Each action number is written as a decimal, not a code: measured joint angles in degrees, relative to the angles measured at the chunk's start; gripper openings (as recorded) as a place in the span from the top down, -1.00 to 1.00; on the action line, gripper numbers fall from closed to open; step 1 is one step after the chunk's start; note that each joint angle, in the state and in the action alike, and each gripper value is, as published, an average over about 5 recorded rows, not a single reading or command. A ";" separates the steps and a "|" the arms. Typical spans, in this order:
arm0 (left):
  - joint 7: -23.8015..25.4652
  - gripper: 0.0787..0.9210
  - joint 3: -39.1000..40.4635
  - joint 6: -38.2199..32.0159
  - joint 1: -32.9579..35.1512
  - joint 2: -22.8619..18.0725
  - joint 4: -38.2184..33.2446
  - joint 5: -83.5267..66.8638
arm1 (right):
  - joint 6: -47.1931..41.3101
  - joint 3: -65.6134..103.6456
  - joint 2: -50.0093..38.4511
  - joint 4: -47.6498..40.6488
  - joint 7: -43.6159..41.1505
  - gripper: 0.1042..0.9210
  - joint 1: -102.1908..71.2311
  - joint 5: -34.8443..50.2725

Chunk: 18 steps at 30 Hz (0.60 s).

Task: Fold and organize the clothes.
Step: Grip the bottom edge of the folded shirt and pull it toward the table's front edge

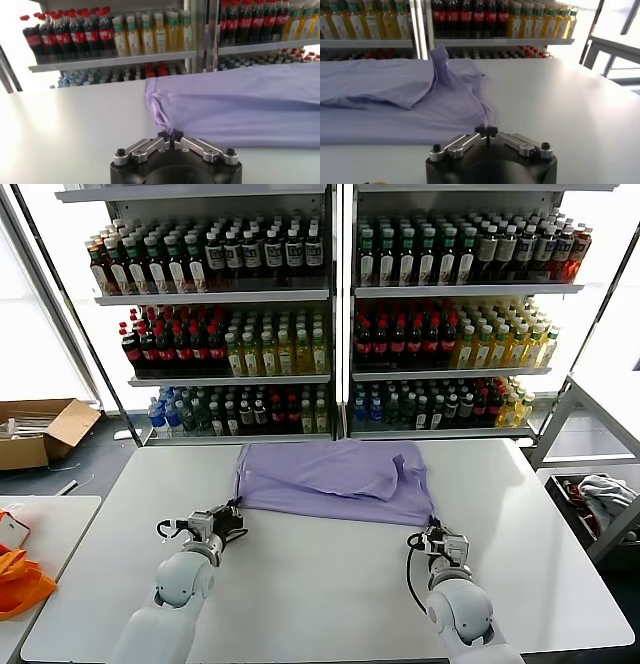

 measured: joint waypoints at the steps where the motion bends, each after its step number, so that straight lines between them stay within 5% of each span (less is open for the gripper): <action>1: 0.00 0.97 -0.05 -0.12 0.27 0.15 -0.28 0.23 | 0.09 0.11 -0.08 0.36 -0.03 0.99 -0.15 0.01; 18: -0.85 0.97 -2.70 -1.27 11.66 0.21 -15.20 4.09 | -0.08 1.27 -0.31 11.16 1.01 0.99 -6.46 -0.43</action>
